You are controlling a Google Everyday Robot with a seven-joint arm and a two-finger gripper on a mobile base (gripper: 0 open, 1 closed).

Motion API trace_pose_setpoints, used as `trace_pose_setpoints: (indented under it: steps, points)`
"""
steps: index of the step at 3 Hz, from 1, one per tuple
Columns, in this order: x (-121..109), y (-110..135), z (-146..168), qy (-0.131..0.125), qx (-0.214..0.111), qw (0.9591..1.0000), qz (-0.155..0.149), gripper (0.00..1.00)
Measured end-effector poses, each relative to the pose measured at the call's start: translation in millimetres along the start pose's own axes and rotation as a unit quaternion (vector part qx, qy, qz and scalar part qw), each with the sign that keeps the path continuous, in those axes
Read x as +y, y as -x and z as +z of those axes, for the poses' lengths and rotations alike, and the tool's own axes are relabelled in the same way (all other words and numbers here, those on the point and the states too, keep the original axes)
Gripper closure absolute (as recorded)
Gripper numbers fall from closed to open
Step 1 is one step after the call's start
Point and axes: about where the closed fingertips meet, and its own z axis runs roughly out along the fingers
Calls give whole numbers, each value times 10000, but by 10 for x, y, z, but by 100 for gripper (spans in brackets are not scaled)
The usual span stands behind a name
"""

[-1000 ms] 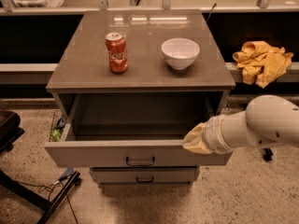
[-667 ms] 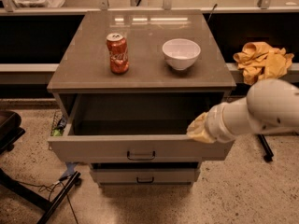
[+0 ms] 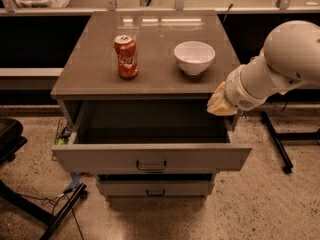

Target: Open top drawer

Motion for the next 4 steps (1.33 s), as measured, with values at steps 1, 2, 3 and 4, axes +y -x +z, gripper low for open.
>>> trace_pose_setpoints:
  steps: [1,2,3,4]
  points:
    - [-4,4,-5,-6,-4,10000,-2,100]
    - [60,21,186,-1,-37,10000,1,100]
    - [175,64,582,94,-53,9999,-11,100]
    - [191,117,891,133,25,9999,-72,100]
